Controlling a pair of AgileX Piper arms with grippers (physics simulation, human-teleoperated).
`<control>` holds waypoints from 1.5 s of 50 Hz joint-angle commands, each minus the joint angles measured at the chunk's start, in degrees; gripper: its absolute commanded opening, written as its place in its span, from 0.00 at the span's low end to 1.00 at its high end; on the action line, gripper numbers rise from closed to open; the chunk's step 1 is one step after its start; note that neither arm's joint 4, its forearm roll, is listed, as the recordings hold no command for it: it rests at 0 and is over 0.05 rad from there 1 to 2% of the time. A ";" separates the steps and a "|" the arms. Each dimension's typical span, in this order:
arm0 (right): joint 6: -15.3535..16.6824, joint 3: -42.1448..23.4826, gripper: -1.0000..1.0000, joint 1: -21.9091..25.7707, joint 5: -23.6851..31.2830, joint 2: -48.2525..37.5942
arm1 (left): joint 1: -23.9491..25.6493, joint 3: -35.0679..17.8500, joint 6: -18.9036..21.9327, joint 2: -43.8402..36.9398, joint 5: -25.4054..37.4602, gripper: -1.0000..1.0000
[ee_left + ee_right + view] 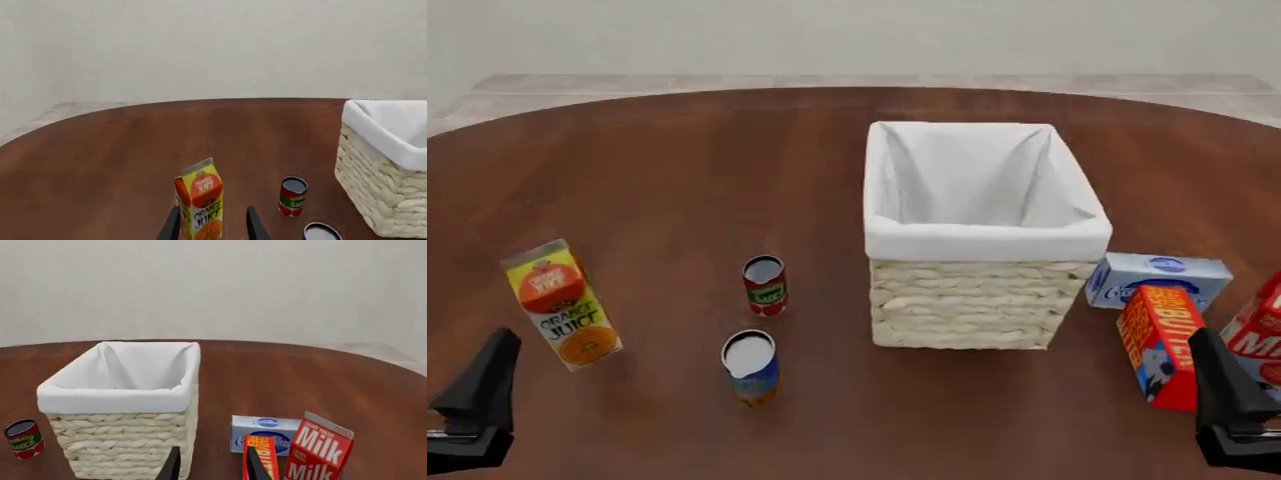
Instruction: Pick up the alphabet soup and the tomato sauce, and put them in the basket.
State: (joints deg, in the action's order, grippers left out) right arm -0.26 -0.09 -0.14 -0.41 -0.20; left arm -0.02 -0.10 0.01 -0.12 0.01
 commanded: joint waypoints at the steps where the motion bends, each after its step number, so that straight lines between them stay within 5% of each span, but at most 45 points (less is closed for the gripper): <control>1: 0.10 -0.15 1.00 -0.02 0.31 -0.49 | -0.09 -0.12 0.04 0.03 0.24 1.00; 23: -0.11 -0.14 1.00 0.22 0.26 -0.62 | 0.52 -0.44 1.77 0.11 0.42 1.00; 39: -0.50 -0.13 1.00 0.31 0.20 -0.80 | 0.96 -4.17 -2.18 0.04 4.58 1.00; 61: -0.55 -0.13 1.00 0.28 0.19 -0.84 | 10.97 -20.02 -4.90 -2.22 16.54 1.00; 75: -0.55 -0.13 1.00 0.43 0.17 -0.87 | 16.06 -28.62 -1.38 -12.45 17.98 1.00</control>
State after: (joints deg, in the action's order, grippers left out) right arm -0.80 -0.22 0.19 -0.22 -1.05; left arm 12.17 -23.15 -3.42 -6.22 16.43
